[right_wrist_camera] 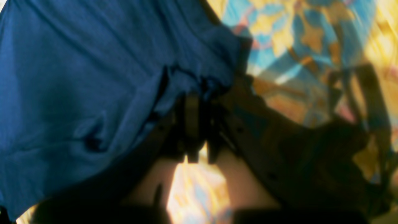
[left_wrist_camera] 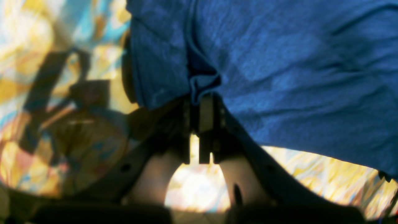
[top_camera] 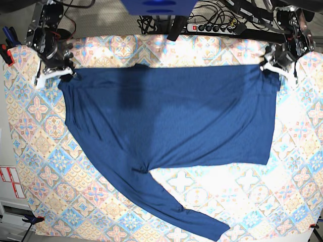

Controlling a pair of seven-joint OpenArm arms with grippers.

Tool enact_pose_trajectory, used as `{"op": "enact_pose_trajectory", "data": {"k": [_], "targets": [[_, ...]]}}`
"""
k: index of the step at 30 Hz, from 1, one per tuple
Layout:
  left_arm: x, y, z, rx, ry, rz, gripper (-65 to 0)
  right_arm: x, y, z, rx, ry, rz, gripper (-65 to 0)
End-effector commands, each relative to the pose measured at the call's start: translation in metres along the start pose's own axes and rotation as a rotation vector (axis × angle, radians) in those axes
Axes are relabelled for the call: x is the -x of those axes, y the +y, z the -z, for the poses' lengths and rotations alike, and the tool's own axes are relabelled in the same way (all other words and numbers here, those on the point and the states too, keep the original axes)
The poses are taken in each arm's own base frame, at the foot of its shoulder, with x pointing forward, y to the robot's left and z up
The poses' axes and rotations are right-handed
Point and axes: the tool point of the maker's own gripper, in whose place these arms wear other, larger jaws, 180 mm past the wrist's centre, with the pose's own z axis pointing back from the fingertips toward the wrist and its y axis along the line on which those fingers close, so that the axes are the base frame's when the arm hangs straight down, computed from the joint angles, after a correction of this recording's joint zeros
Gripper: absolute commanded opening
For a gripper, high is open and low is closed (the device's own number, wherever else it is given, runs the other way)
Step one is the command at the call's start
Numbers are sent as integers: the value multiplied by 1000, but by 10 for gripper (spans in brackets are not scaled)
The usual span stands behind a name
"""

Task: Fold the T-shirt properly
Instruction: 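Pull the shoulder edge back toward the arms and release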

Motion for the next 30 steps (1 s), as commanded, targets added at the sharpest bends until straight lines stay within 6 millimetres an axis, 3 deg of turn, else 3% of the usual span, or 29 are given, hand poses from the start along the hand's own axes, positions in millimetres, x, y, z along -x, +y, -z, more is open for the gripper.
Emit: {"op": "enact_pose_trajectory", "data": {"k": [1, 9, 15, 18, 21, 26, 30], "targets": [[-12, 8, -9, -14, -25, 20, -650, -17, -5, -9, 1, -51, -28, -647], [-7, 31, -27, -43, 5, 36, -650, 3, -23, -24, -11, -12, -71, -647], [-8, 28, -24, -41, 10, 45, -650, 7, -22, -20, -12, -1, -65, -643], [5, 18, -17, -16, 45, 57, -645, 16, -30, -18, 3, 23, -46, -643], [12, 17, -15, -15, 63, 58, -556, 17, -34, -18, 14, 25, -36, -623], [14, 23, -19, -26, 62, 42, -390, 16, -35, -18, 17, 22, -37, -486], [5, 39, -30, -56, 8, -16, -343, 13, -34, -19, 14, 15, -37, -418]]}}
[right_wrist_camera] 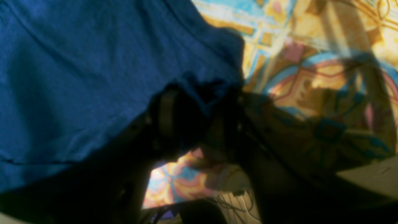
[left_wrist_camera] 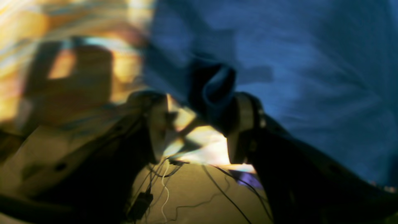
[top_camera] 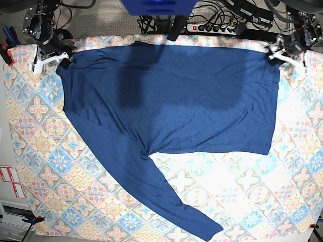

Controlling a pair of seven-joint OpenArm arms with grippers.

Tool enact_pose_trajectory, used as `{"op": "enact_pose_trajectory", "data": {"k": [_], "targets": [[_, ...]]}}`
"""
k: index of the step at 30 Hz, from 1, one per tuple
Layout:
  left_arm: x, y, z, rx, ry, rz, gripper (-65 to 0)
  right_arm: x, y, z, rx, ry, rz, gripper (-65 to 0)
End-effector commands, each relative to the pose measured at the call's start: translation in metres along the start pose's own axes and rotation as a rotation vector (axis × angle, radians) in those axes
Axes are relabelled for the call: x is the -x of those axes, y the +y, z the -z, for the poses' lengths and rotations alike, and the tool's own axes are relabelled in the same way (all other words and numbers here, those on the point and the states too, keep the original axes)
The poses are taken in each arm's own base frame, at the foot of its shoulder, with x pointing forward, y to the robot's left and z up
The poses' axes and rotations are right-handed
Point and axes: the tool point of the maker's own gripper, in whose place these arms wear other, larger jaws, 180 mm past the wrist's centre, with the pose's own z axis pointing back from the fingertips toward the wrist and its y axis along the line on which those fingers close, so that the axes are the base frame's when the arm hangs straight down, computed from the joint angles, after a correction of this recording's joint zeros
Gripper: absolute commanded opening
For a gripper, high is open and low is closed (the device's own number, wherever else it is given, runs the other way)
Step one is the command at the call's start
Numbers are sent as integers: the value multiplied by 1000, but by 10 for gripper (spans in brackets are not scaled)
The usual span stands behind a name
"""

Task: Fold the T-shirt properly
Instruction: 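Pull the shoulder edge back toward the arms and release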

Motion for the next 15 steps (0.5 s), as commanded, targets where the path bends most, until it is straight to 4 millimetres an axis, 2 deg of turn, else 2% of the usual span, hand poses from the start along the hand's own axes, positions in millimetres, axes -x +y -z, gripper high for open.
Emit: {"op": "enact_pose_trajectory", "data": {"k": [1, 6, 9, 10, 15], "targets": [[-8, 3, -6, 2, -26, -4, -341, -16, -4, -6, 7, -45, -9, -415], [-21, 20, -21, -14, -90, -67, -336, -26, -27, -19, 64, -110, 63, -412], [-38, 14, -26, 30, -140, -103, -337, -31, -33, -22, 77, -126, 71, -410], [-51, 10, -27, 48, -165, -101, -339, -39, -29, -21, 67, -142, 63, -410], [-91, -10, -27, 100, -250, -93, -336, -81, 6, -11, -10, -174, 36, -410]]}}
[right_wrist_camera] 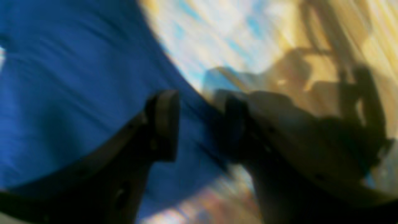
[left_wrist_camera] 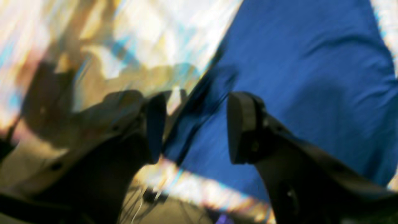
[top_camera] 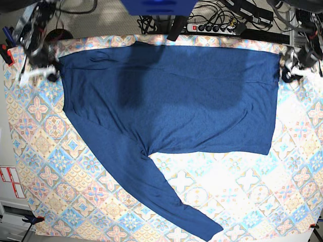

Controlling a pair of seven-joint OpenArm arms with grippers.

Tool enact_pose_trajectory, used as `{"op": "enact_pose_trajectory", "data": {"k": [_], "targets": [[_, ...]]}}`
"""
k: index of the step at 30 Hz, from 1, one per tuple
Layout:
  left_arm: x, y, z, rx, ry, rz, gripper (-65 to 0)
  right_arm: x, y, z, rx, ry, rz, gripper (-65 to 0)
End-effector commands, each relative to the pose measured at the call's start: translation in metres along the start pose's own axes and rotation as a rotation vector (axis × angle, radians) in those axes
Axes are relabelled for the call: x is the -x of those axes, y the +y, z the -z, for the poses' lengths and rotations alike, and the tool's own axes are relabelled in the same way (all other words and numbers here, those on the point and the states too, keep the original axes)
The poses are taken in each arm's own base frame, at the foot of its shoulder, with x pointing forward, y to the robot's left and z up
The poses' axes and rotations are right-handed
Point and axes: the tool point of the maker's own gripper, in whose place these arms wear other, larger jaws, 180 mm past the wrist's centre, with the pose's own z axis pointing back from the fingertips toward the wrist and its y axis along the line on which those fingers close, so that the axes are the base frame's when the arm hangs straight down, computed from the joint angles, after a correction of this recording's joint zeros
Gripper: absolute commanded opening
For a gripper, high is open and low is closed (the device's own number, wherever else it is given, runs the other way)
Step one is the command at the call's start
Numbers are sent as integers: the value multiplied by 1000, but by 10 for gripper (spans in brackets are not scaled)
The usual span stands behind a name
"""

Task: Fold the T-shirt properly
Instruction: 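Pull the shoulder edge back toward the arms and release, then grasp the shirt's side edges with both grippers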

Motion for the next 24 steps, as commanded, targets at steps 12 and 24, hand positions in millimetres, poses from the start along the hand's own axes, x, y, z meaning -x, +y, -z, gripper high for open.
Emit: {"op": "enact_pose_trajectory", "data": {"k": [12, 24], "targets": [[-116, -107, 51, 91, -186, 184, -335, -60, 87, 34, -133, -43, -170, -410], [-166, -115, 107, 19, -204, 94, -335, -58, 111, 41, -181, -32, -207, -410]]}}
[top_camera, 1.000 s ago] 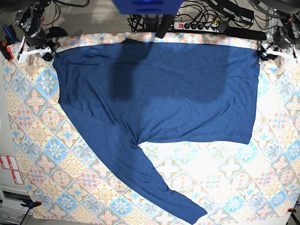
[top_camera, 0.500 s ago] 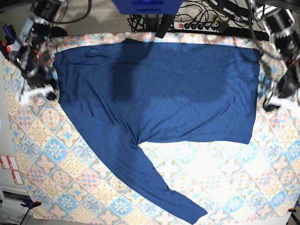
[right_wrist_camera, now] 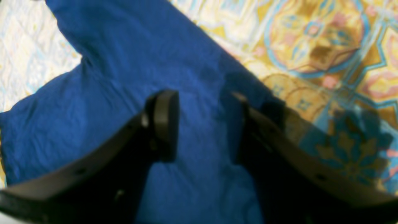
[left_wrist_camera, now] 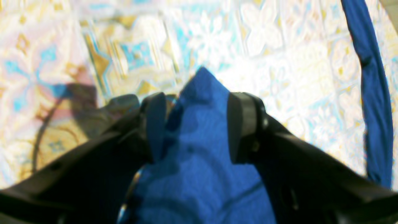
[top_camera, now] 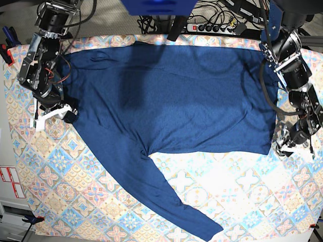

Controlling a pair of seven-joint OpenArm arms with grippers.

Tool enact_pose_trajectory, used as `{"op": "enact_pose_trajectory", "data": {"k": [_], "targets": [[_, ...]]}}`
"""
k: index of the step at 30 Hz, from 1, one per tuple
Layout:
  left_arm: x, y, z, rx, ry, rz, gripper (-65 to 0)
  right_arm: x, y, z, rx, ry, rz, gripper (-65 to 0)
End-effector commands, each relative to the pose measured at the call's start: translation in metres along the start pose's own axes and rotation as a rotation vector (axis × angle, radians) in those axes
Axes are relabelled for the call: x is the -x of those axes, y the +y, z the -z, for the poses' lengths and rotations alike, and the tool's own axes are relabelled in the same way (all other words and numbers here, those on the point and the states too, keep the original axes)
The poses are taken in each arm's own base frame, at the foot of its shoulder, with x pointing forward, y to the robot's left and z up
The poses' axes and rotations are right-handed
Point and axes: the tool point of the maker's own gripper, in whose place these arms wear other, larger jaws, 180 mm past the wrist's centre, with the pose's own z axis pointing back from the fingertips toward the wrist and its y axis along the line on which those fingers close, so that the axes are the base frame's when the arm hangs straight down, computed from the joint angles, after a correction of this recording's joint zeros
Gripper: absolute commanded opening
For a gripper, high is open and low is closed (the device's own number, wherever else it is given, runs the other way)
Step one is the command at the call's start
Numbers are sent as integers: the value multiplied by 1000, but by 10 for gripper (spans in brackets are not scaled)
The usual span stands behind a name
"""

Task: Fold the T-shirt properly
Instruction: 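Grasp the shirt's side edges with both grippers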

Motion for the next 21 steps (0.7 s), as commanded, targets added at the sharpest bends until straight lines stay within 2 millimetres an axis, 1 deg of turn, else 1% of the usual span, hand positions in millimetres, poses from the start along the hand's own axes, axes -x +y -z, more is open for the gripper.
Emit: {"op": "enact_pose_trajectory", "data": {"k": [1, 3, 6, 7, 9, 11, 14, 16, 19, 21], "targets": [[-22, -1, -2, 3, -43, 0, -335, -14, 1, -4, -8, -38, -14, -410], [-18, -1, 7, -2, -33, -18, -335, -14, 1, -4, -8, -38, -14, -410], [-10, 5, 15, -19, -39, -31, -335, -14, 1, -4, -8, -38, -14, -410], [-5, 8, 18, -27, -33, -33, -335, -14, 2, -3, -9, -37, -15, -410], [8, 7, 25, -36, -17, -27, -335, -14, 2, -4, -8, -36, -16, -410], [11, 8, 27, -48, -21, -8, -335, -14, 2, -4, -8, -36, -16, -410], [24, 1, 34, -47, -17, 4, -335, -12, 1, -4, -7, -33, -15, -410], [30, 3, 37, -58, -8, 15, -335, -11, 1, -4, -6, -31, -15, -410], [48, 6, 42, -64, 34, 2, -335, -11, 1, -4, -7, -30, -14, -410], [54, 8, 43, -67, 42, -6, -336, -11, 1, -4, -7, -30, -14, -410]]}}
